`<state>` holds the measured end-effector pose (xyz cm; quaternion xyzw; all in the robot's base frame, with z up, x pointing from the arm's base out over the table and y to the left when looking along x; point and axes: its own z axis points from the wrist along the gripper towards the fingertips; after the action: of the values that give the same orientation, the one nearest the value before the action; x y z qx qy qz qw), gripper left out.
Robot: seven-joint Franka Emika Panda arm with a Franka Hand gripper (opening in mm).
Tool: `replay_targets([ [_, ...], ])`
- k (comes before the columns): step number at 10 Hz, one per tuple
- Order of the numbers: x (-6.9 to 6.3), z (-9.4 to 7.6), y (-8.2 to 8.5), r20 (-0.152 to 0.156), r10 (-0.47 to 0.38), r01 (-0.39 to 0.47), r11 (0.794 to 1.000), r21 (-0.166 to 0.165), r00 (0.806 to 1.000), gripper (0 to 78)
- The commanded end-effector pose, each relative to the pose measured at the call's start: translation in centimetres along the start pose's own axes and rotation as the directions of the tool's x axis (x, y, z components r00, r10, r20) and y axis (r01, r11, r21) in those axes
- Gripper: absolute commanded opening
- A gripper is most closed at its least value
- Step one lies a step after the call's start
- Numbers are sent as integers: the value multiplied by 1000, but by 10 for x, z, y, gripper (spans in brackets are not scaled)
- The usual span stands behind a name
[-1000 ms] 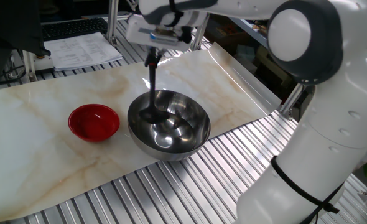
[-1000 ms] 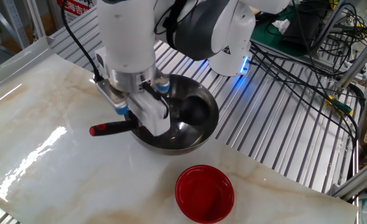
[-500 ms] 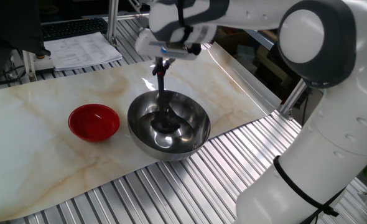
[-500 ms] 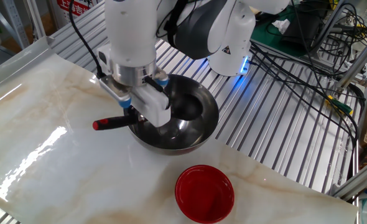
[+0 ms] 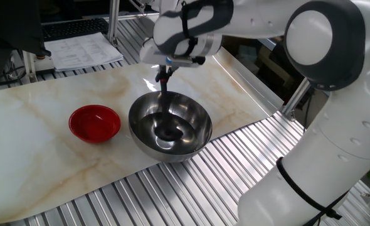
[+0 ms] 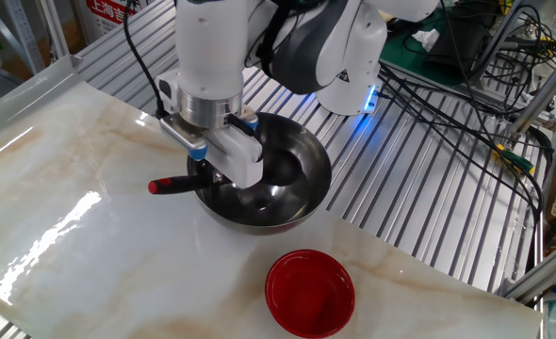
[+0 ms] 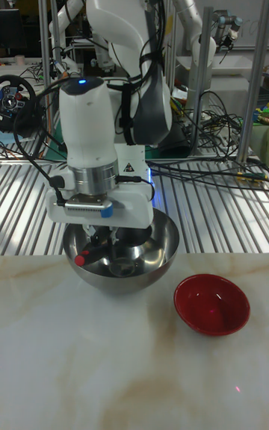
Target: Scoop water with a large spoon from one bowl to another
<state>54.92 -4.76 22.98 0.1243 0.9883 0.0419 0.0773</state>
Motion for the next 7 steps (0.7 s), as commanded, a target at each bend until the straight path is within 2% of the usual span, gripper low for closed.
replay_targets([
  [1, 7, 13, -1, 38, -5, 5, 1000, 13, 999, 12],
  [4, 7, 14, -1, 38, 27, -28, 999, 24, 999, 12],
  [5, 7, 14, -1, 38, 27, -28, 999, 25, 999, 774],
  [7, 7, 14, -1, 38, 27, -28, 999, 25, 999, 774],
])
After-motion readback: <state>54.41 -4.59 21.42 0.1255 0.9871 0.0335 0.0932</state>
